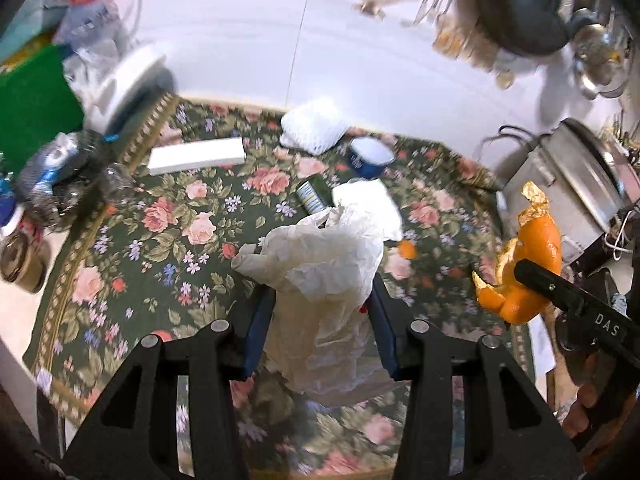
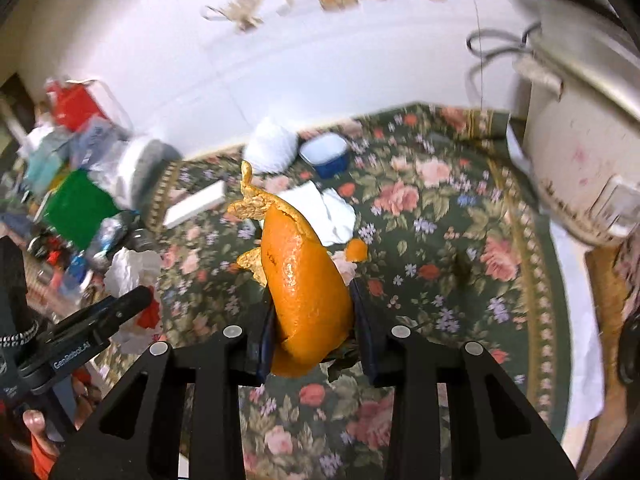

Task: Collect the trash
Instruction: 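Grasp the white plastic bag with the left tool while the right tool grasps the orange peel, then carry the bag and orange peel down to the floor bin and release both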

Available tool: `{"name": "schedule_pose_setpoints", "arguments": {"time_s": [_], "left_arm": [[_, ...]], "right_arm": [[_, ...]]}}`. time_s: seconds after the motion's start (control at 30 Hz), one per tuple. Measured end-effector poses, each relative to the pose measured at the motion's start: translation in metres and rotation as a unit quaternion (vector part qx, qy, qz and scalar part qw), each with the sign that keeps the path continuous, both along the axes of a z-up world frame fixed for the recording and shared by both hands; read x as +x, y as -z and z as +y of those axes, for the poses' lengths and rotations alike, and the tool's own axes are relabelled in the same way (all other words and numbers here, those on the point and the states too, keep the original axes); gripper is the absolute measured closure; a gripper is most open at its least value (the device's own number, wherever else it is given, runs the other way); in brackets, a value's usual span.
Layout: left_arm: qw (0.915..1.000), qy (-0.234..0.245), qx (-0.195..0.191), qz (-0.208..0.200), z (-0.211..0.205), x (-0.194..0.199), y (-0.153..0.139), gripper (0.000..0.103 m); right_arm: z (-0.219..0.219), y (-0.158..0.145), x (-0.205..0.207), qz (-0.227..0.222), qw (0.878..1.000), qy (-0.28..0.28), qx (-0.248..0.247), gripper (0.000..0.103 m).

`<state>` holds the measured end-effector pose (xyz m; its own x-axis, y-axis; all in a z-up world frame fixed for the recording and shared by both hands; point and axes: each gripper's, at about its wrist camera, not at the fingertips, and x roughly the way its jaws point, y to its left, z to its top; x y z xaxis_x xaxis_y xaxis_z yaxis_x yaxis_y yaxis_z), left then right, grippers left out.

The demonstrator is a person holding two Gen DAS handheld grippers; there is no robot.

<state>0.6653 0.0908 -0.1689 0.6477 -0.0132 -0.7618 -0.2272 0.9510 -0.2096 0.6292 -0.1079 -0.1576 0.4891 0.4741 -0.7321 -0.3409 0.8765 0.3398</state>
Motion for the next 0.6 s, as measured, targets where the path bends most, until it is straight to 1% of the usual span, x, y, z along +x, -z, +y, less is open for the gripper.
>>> {"name": "schedule_pose_setpoints", "arguments": {"time_s": [0.13, 0.3, 0.47, 0.6], "left_arm": [[0.9995, -0.003, 0.011, -0.029, -0.019, -0.03, -0.025, 0.057], [0.9985, -0.001, 0.014, -0.054, -0.029, -0.063, -0.048, 0.057], [0.9971, 0.016, 0.019, -0.072, -0.031, -0.095, -0.061, 0.057], [0.9956, 0.039, 0.022, -0.082, -0.026, -0.125, -0.065, 0.057]], "right_arm": [[-0.009, -0.023, -0.027, -0.033, 0.999, -0.024, 0.01, 0.072], [-0.016, -0.041, -0.057, -0.057, 0.997, -0.034, 0.025, 0.072], [-0.017, -0.055, -0.097, -0.075, 0.996, -0.023, 0.032, 0.072], [-0.013, -0.061, -0.127, -0.085, 0.996, -0.005, 0.026, 0.072]]}}
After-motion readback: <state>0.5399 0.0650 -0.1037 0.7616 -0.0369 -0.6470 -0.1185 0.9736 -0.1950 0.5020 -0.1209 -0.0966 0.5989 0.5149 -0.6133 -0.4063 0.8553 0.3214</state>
